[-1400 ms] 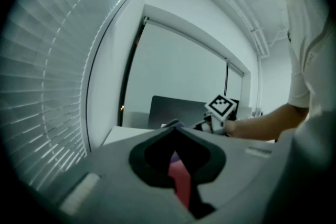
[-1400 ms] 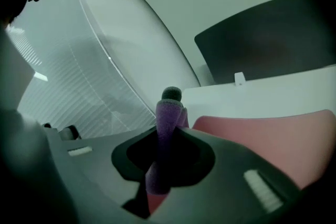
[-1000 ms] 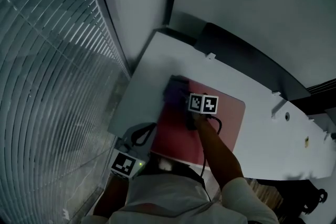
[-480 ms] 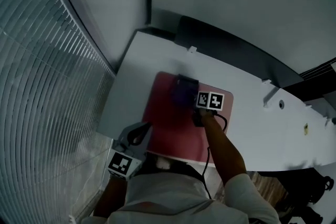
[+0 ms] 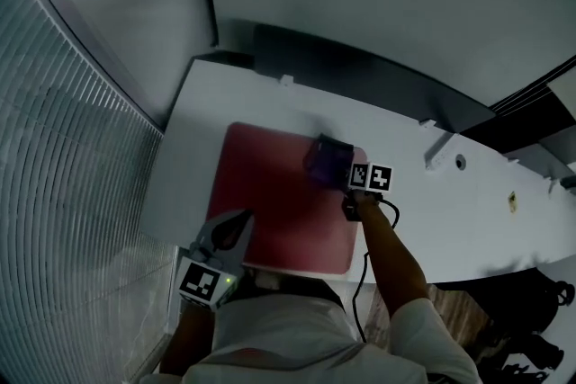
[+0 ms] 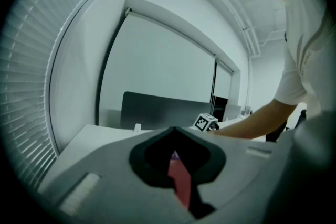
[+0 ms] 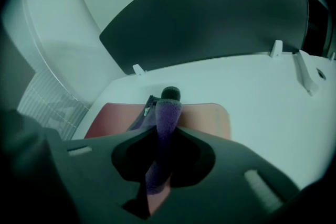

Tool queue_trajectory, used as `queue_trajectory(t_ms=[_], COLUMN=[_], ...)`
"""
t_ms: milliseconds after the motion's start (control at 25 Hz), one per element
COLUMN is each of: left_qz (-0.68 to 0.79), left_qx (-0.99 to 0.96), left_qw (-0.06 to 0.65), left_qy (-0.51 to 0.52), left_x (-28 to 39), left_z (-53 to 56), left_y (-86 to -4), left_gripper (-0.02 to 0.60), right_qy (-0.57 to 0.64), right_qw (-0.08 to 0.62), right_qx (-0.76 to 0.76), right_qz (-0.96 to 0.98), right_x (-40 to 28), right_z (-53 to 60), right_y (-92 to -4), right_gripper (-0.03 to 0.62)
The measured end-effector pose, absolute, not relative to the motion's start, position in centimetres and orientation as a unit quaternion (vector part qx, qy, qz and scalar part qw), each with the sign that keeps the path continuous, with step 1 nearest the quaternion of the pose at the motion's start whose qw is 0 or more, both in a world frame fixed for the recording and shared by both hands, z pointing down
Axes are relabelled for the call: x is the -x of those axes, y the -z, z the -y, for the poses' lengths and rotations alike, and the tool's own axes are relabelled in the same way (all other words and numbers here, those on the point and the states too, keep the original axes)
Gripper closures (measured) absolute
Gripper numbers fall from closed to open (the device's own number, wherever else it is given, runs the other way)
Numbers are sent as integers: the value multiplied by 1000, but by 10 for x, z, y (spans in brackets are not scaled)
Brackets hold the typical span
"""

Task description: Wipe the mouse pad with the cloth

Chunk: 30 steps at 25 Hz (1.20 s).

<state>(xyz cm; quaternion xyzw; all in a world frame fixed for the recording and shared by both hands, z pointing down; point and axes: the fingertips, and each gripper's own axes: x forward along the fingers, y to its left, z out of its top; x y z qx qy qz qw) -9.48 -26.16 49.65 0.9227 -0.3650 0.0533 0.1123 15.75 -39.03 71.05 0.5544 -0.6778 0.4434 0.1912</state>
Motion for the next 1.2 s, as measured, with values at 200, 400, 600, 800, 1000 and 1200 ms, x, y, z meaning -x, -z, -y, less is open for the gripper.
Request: queue_trajectory(t_ms=[200, 400, 600, 800, 1000, 1200], left_qz=[354, 346, 353, 372, 395, 412], left_qx=[-927, -931, -929, -921, -911, -905], left_qw=[111, 107, 101, 100, 107, 97], left_qy=[-51, -53, -52, -49, -42, -43], left_x=[60, 31, 23, 39, 73, 114], left_z=[260, 254, 252, 248, 248, 246], left_y=[-495, -489, -486, -487, -489, -479], left_gripper=[581, 581, 581, 581, 581, 581], right_qy=[-447, -449, -433, -382, -377, -377], right_qw=[191, 190, 162, 113, 73, 67], right_qx=[-580, -594, -589, -562, -518, -447], right_qz=[653, 640, 662, 725, 764, 809], right_x=[-224, -274, -282, -233, -161, -56], right_z=[365, 347, 341, 321, 310, 321], right_y=[-716, -711, -687, -621, -593, -583], right_gripper=[545, 545, 545, 545, 545, 545])
